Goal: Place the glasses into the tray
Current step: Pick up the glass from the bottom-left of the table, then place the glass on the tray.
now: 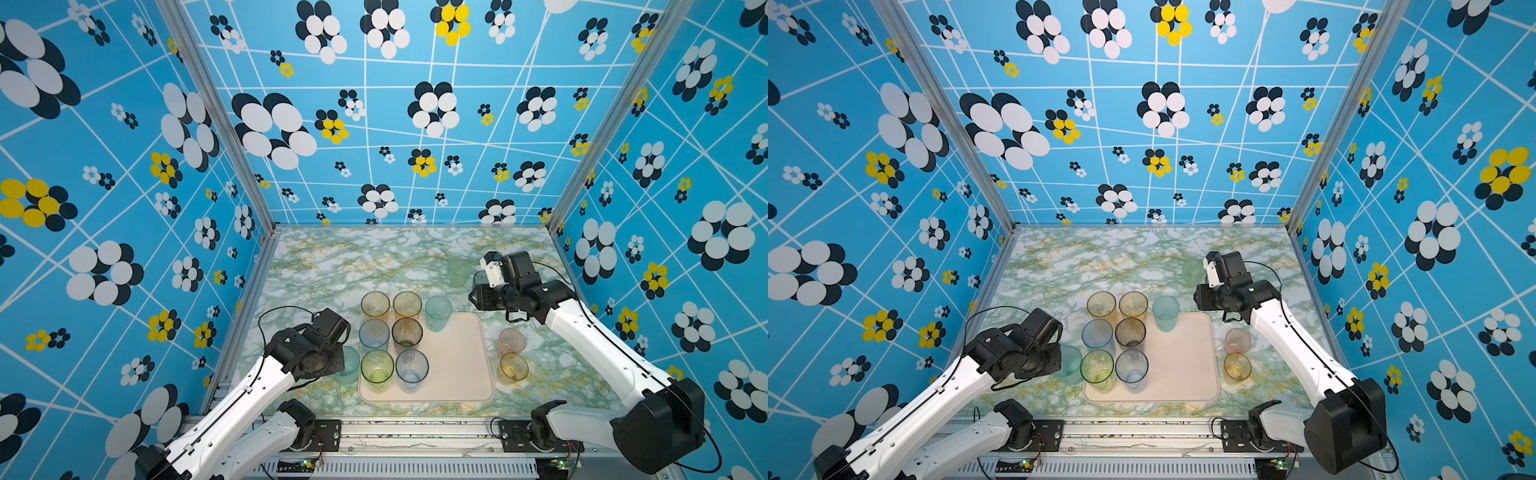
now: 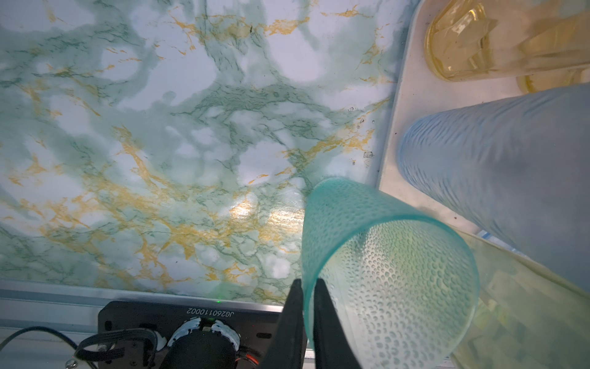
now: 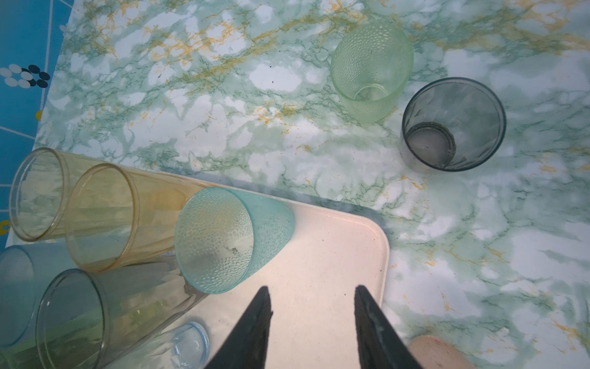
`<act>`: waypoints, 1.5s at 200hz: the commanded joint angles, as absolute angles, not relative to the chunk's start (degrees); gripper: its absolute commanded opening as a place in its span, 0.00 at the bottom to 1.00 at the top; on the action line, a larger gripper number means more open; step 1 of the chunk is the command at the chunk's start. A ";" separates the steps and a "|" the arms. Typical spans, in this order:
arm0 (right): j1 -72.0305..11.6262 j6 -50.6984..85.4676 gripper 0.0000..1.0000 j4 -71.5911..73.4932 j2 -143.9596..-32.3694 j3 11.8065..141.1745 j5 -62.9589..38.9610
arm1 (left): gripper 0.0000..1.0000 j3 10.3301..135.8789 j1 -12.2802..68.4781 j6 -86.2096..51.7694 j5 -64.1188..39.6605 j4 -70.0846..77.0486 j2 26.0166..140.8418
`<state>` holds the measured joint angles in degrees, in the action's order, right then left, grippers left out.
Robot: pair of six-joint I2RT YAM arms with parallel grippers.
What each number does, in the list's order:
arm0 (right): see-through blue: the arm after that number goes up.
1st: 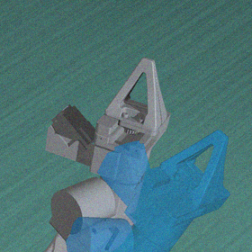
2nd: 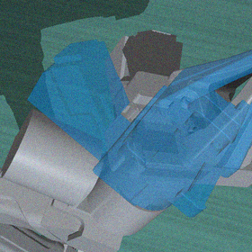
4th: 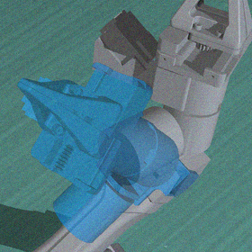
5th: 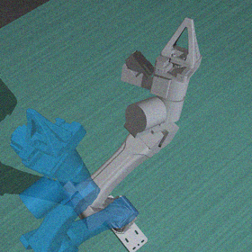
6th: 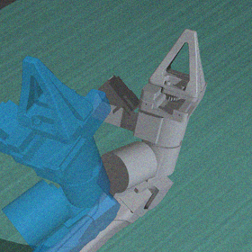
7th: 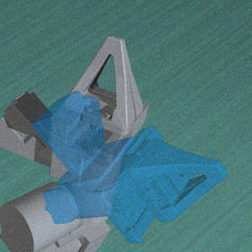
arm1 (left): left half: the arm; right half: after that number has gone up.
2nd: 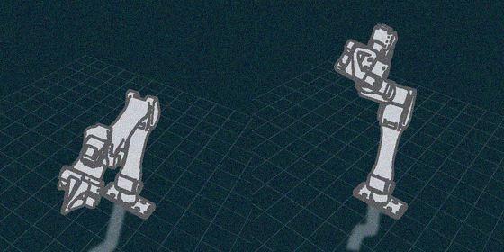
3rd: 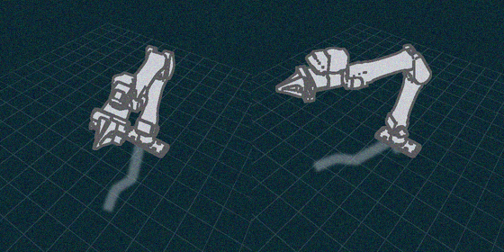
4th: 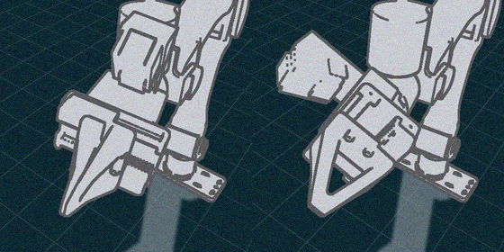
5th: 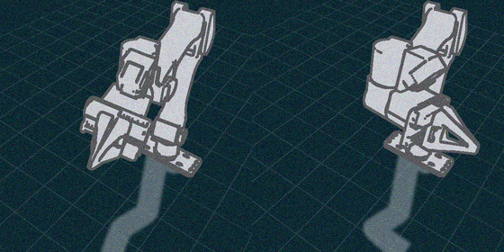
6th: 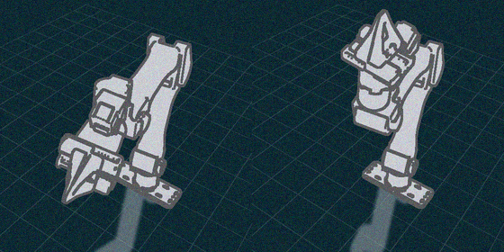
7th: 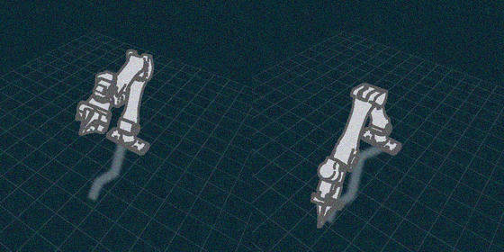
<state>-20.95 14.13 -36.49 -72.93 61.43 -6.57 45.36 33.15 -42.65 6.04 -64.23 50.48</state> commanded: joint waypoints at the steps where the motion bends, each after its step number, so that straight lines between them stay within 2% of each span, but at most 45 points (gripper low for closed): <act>1: -20.65 13.55 0.45 -35.46 -72.25 60.71 -7.26 | 0.10 44.65 33.31 -42.89 6.50 -64.34 50.95; 20: -20.64 13.54 0.45 -35.51 -72.25 60.49 -7.12 | 0.07 44.74 33.31 -42.96 6.50 -64.34 51.26; 36: -20.65 13.49 0.45 -35.47 -72.17 60.44 -7.13 | 0.00 44.74 33.31 -42.80 6.46 -64.44 51.33; 90: -20.69 13.60 0.45 -35.17 -72.16 60.25 -7.31 | 0.00 48.09 33.40 -42.49 8.62 -66.53 50.27; 153: -20.66 13.71 0.45 -35.57 -71.81 60.35 -6.78 | 0.00 64.83 32.86 -35.96 21.35 -78.06 53.72; 199: -20.61 13.61 0.45 -36.56 -70.77 60.27 -4.28 | 0.00 78.24 29.75 -25.43 27.83 -77.96 56.23; 245: -19.87 14.16 0.46 -40.26 -68.84 62.00 4.18 | 0.00 88.67 31.38 -14.54 20.35 -59.88 63.20; 300: -15.67 14.67 0.46 -43.59 -66.74 63.19 7.62 | 0.00 104.98 41.33 -6.09 8.91 -47.01 85.14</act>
<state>-17.34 14.20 -40.53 -69.06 61.76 4.51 99.22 38.81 -11.79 16.64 -55.40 77.93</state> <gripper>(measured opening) 0.454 0.058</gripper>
